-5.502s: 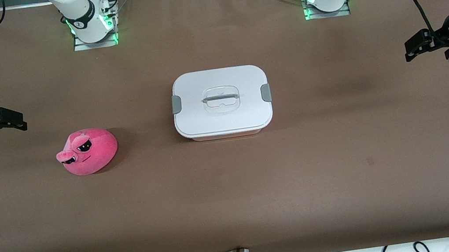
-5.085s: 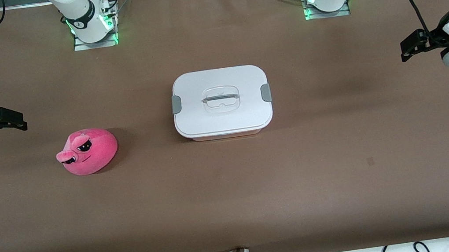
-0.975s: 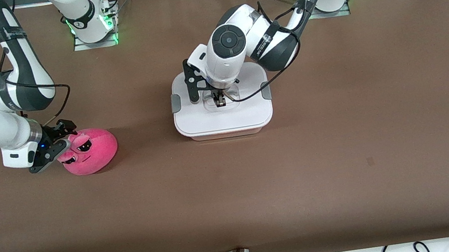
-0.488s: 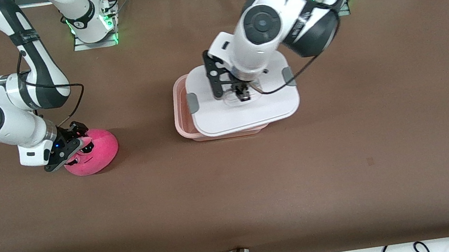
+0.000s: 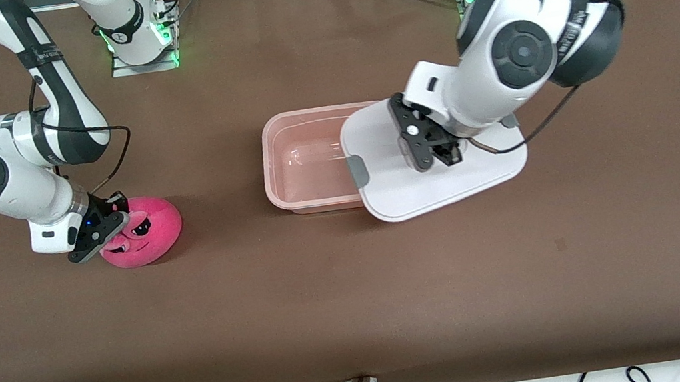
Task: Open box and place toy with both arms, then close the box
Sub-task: 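Set the lid aside with the left gripper while the right gripper grasps the toy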
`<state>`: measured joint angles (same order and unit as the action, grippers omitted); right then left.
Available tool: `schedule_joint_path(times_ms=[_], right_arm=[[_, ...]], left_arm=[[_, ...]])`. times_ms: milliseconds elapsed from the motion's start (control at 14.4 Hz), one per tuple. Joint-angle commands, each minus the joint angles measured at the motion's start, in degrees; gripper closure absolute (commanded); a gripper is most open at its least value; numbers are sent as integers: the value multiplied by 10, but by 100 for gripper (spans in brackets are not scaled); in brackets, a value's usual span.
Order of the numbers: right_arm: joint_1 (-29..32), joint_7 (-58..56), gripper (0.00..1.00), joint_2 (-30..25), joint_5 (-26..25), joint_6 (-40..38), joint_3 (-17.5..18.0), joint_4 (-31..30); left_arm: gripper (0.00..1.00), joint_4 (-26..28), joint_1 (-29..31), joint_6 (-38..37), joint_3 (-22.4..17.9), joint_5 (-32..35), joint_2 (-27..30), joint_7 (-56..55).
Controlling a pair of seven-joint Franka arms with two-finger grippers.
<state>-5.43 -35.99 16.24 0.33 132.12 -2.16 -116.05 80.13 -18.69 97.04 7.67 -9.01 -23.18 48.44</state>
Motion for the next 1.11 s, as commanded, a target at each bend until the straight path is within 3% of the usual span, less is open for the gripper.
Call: schedule_joint_path(times_ms=[0, 348, 557, 836, 1045], right_arm=[[-1, -4, 100, -5, 12, -9, 15, 23], [-1, -6, 100, -45, 12, -176, 58, 109], [-1, 2, 100, -54, 12, -287, 122, 182], [-4, 3, 100, -53, 10, -310, 192, 226], [-37, 3, 100, -47, -8, -306, 214, 234]], left_arm=[[100, 6, 22, -9, 3, 7, 11, 48], [100, 3, 52, -4, -3, 7, 10, 66], [100, -40, 59, -5, -5, 43, -5, 66], [100, -40, 66, -6, -5, 46, -5, 65], [100, -40, 69, -8, -5, 47, -4, 65]])
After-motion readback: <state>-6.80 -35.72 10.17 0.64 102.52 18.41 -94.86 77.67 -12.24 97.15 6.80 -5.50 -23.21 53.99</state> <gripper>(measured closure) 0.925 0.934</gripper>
